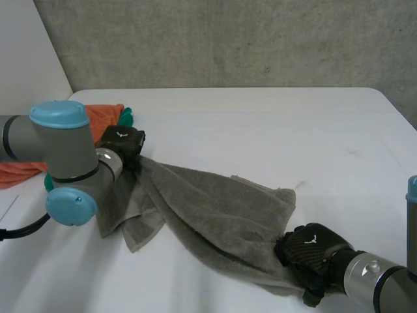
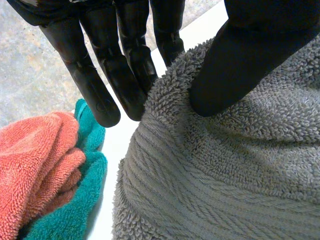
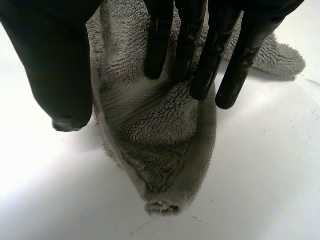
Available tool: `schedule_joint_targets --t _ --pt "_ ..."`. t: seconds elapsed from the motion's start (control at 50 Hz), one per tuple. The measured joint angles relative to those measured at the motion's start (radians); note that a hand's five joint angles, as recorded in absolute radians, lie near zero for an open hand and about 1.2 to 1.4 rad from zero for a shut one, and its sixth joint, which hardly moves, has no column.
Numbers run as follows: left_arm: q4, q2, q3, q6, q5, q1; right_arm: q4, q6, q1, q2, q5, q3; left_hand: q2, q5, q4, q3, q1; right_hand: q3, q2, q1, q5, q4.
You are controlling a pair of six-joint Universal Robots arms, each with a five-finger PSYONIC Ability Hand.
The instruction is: Fold the laundry.
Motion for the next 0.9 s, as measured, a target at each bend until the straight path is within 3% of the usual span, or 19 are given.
schedule_joint_targets --t 0.16,0.3,0.46,0.64,0.68,0.8,0.9 --pt "-0.001 0.019 -0.011 -0.002 -0.001 -0.001 -0.058 0.005 0.021 0.004 0.001 0.027 0.000 0.000 0.000 0.000 0.000 0.176 0.174 0.154 0.176 0.182" --pt "-0.007 0.043 -0.027 -0.005 -0.002 0.001 -0.073 0.003 0.041 0.006 0.004 0.032 0.000 0.000 0.000 0.000 0.000 0.523 0.519 0.432 0.532 0.530" --pt "-0.028 0.099 -0.055 -0.002 0.003 0.007 -0.046 -0.008 0.034 -0.050 0.011 -0.058 0.000 0.000 0.000 0.000 0.000 0.534 0.522 0.432 0.540 0.542" --pt "-0.138 0.161 -0.065 -0.001 0.015 0.011 -0.005 -0.050 0.030 -0.082 0.015 -0.322 0.000 0.000 0.000 0.000 0.000 0.534 0.522 0.432 0.540 0.542" --pt "-0.151 0.164 -0.065 -0.001 0.017 0.010 -0.004 -0.054 0.032 -0.061 0.016 -0.363 0.000 0.000 0.000 0.000 0.000 0.534 0.522 0.432 0.540 0.542" --pt "-0.145 0.141 -0.055 -0.008 0.020 0.008 -0.028 -0.055 0.069 0.188 0.090 -0.626 0.000 0.000 0.000 0.000 0.000 0.534 0.522 0.432 0.540 0.542" --pt "-0.042 0.083 -0.023 -0.009 0.011 0.008 -0.114 -0.051 0.094 0.369 0.227 -0.766 0.001 0.000 0.000 0.002 0.000 0.534 0.522 0.432 0.540 0.542"
